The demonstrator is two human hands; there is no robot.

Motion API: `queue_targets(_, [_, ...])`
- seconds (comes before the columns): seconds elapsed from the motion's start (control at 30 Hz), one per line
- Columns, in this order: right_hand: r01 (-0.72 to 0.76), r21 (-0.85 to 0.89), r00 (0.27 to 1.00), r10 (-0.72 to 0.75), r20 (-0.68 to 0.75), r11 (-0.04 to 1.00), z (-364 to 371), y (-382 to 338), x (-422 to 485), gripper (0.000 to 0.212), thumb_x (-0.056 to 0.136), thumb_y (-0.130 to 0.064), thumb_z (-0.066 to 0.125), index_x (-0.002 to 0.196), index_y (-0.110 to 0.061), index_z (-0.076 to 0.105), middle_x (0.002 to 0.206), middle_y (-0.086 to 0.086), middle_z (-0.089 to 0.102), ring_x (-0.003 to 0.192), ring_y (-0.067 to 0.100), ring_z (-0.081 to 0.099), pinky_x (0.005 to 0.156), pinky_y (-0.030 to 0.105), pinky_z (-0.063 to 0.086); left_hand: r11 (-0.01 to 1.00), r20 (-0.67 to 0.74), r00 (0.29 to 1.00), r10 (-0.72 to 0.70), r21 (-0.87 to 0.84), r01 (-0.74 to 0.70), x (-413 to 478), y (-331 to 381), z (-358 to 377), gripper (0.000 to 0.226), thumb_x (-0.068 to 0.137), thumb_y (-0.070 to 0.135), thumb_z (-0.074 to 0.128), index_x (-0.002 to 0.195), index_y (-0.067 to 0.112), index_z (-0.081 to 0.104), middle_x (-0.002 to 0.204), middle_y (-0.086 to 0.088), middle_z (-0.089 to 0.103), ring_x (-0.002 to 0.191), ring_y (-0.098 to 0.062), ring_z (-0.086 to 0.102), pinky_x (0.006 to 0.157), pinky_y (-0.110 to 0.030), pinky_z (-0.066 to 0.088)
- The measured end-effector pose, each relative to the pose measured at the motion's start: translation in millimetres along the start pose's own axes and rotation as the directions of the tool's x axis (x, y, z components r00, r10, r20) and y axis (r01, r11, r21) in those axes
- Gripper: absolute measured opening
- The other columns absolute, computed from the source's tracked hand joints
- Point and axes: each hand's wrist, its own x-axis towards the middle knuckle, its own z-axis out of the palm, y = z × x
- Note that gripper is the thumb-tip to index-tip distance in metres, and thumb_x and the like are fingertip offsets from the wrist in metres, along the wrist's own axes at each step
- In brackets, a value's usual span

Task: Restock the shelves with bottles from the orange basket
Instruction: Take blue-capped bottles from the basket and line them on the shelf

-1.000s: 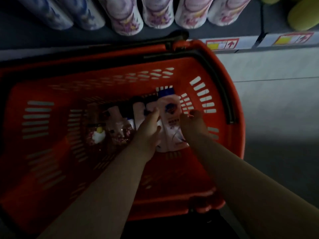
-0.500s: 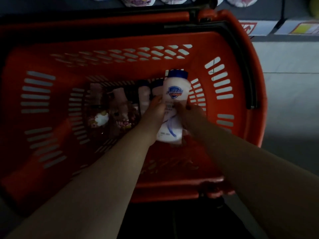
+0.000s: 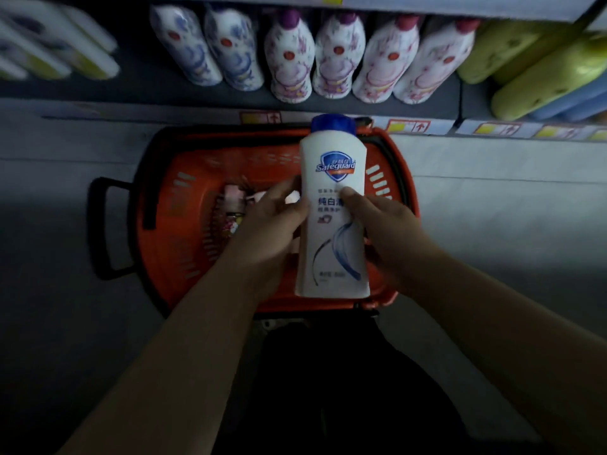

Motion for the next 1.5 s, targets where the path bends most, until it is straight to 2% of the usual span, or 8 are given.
queue_targets(0.2, [0.099, 0.002, 0.995, -0.099, -0.005, 0.995, 7, -77, -97, 0.029, 0.089, -0.039, 0.060, 0.092, -0.011, 0.068, 0.098, 0.014, 0.073, 0.093, 0.031, 0.070, 0.086, 0.049, 0.056, 0.988, -0.001, 0.988, 0.154, 0.029, -0.154, -84, 79, 21, 0.032, 0.096, 0.013, 0.050, 0.124, 0.028, 0.058, 0.103, 0.000, 0.074, 0.088, -0.015, 0.072, 0.068, -0.033, 0.058])
queue_targets(0.4, [0.202, 0.086, 0.979, -0.200, -0.034, 0.976, 10, -137, -181, 0.030, 0.092, -0.033, 0.058, 0.096, -0.005, 0.066, 0.090, 0.010, 0.074, 0.072, 0.016, 0.071, 0.057, 0.026, 0.057, 0.972, 0.049, 0.974, 0.221, 0.074, -0.224, -158, 157, 40, 0.019, 0.094, 0.013, 0.052, 0.101, 0.023, 0.067, 0.093, 0.001, 0.075, 0.084, -0.014, 0.071, 0.074, -0.034, 0.056])
queue_targets(0.57, [0.303, 0.068, 0.952, -0.299, -0.062, 0.951, 13, -181, -242, 0.046, 0.090, -0.036, 0.060, 0.110, 0.005, 0.061, 0.098, 0.015, 0.073, 0.087, 0.027, 0.072, 0.077, 0.042, 0.060, 0.962, 0.067, 0.968, 0.243, 0.111, -0.249, -219, 207, 50, 0.021, 0.093, 0.021, 0.057, 0.112, 0.018, 0.066, 0.104, -0.005, 0.073, 0.097, -0.024, 0.069, 0.086, -0.045, 0.054])
queue_targets(0.7, [0.366, 0.073, 0.930, -0.361, -0.073, 0.928, 17, -210, -286, 0.037, 0.090, -0.036, 0.062, 0.097, 0.000, 0.064, 0.084, 0.007, 0.075, 0.072, 0.018, 0.072, 0.063, 0.030, 0.059, 0.940, 0.077, 0.945, 0.319, 0.104, -0.326, -261, 238, 59, 0.026, 0.094, 0.021, 0.056, 0.119, 0.016, 0.062, 0.103, -0.004, 0.072, 0.091, -0.019, 0.069, 0.076, -0.036, 0.054])
queue_targets(0.83, [0.442, 0.068, 0.896, -0.438, -0.074, 0.894, 19, -229, -324, 0.049, 0.091, -0.035, 0.060, 0.111, 0.009, 0.060, 0.091, 0.012, 0.075, 0.082, 0.026, 0.073, 0.073, 0.038, 0.060, 0.915, 0.125, 0.915, 0.384, 0.077, -0.395, -294, 261, 64, 0.017, 0.094, 0.018, 0.055, 0.108, 0.018, 0.064, 0.102, -0.004, 0.072, 0.094, -0.019, 0.068, 0.081, -0.037, 0.052])
queue_targets(1.07, [0.511, 0.138, 0.860, -0.502, -0.094, 0.848, 21, -249, -368, 0.037, 0.092, -0.034, 0.058, 0.099, 0.001, 0.064, 0.086, 0.006, 0.076, 0.077, 0.020, 0.073, 0.066, 0.033, 0.060, 0.866, 0.207, 0.862, 0.463, 0.104, -0.489, -329, 295, 72, 0.015, 0.094, 0.014, 0.055, 0.101, 0.020, 0.066, 0.097, -0.002, 0.073, 0.087, -0.014, 0.067, 0.076, -0.029, 0.053])
queue_targets(1.23, [0.555, 0.120, 0.831, -0.546, -0.105, 0.823, 16, -276, -382, 0.036, 0.091, -0.035, 0.059, 0.098, 0.000, 0.064, 0.086, 0.005, 0.076, 0.078, 0.020, 0.073, 0.070, 0.036, 0.061, 0.850, 0.220, 0.852, 0.475, 0.137, -0.509, -341, 325, 82, 0.024, 0.093, 0.017, 0.056, 0.115, 0.020, 0.064, 0.109, -0.004, 0.072, 0.105, -0.022, 0.065, 0.097, -0.047, 0.048])
queue_targets(1.5, [0.666, 0.112, 0.746, -0.664, -0.059, 0.738, -1, -338, -381, 0.030, 0.091, -0.029, 0.060, 0.093, -0.001, 0.066, 0.084, 0.007, 0.076, 0.076, 0.021, 0.073, 0.065, 0.030, 0.059, 0.802, 0.213, 0.804, 0.555, 0.121, -0.585, -341, 377, 108, 0.021, 0.094, 0.016, 0.053, 0.110, 0.022, 0.065, 0.097, 0.003, 0.072, 0.088, -0.011, 0.067, 0.070, -0.031, 0.052])
